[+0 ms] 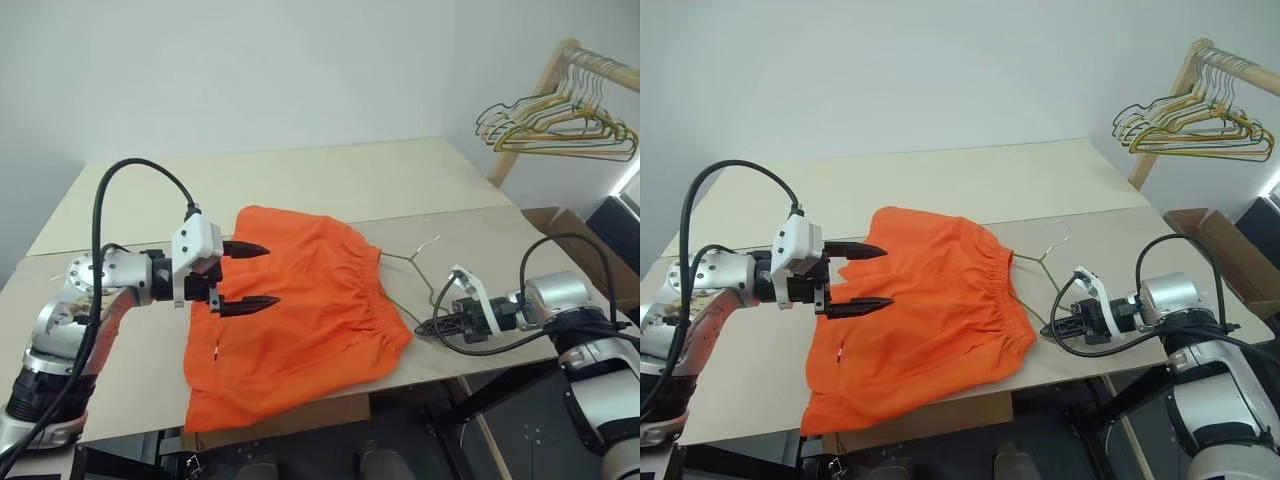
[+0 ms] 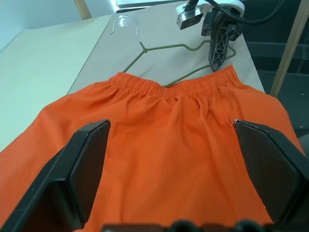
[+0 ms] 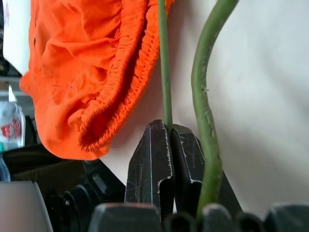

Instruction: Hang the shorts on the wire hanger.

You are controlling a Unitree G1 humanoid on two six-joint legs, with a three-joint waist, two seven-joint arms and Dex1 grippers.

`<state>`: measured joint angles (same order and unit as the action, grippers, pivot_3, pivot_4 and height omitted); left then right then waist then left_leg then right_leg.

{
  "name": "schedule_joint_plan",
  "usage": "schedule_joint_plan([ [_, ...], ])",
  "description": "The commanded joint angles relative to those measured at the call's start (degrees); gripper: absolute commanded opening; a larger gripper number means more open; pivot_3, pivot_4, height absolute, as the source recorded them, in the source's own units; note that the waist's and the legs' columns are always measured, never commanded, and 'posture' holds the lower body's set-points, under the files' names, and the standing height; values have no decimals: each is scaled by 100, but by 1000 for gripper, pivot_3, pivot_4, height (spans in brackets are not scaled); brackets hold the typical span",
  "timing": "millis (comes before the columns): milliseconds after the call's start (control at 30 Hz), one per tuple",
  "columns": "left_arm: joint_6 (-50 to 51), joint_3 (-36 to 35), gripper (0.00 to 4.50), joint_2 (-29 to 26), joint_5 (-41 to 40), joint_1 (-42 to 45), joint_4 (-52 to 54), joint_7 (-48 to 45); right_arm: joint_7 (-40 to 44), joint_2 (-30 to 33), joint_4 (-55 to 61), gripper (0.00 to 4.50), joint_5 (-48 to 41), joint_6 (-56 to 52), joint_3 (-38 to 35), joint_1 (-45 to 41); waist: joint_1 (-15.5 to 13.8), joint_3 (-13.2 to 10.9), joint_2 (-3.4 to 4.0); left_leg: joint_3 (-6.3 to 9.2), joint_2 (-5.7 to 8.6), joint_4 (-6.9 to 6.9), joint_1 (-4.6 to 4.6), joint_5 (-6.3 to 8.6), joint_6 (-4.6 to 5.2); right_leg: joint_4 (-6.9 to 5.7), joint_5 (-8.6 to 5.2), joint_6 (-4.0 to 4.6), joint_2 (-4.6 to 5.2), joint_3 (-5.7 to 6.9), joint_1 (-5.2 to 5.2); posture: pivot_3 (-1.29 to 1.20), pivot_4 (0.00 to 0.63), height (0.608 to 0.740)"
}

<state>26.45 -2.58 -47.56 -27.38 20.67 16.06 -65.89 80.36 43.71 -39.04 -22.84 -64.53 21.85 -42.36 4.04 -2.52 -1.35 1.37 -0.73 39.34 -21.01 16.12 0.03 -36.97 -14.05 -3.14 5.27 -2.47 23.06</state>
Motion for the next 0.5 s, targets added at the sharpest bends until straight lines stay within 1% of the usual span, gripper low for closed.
schedule_joint_plan([
  [33,-34,-176,4440,-83,-116,112,137,2,286,-145,-236,0,165,248,15,-312,-13,0,0,0,0,0,0,-1,-1,-2,0,0,0,0,0,3,0,740],
  [200,-34,-173,4440,-83,-114,112,172,28,-160,-507,-942,0,428,526,-352,-678,-9,0,0,0,-1,0,5,-2,-3,-5,3,5,-3,0,0,8,0,740],
  [300,-44,-211,4440,-100,-122,96,178,24,-410,-419,-939,0,530,787,-614,-738,-28,0,1,1,0,0,-3,-4,-7,-2,3,5,0,0,4,1,0,740],
  [333,-47,-221,4440,-104,-123,90,170,26,-532,-387,-890,0,562,794,-700,-772,-37,0,1,1,1,0,-3,-5,-8,-2,4,4,1,0,4,1,0,740],
  [500,-111,-198,4440,-75,-95,101,124,-12,-494,164,321,0,558,664,-864,-618,-73,-2,3,1,1,0,-4,-7,-12,-4,5,3,2,1,6,-23,0,740],
])
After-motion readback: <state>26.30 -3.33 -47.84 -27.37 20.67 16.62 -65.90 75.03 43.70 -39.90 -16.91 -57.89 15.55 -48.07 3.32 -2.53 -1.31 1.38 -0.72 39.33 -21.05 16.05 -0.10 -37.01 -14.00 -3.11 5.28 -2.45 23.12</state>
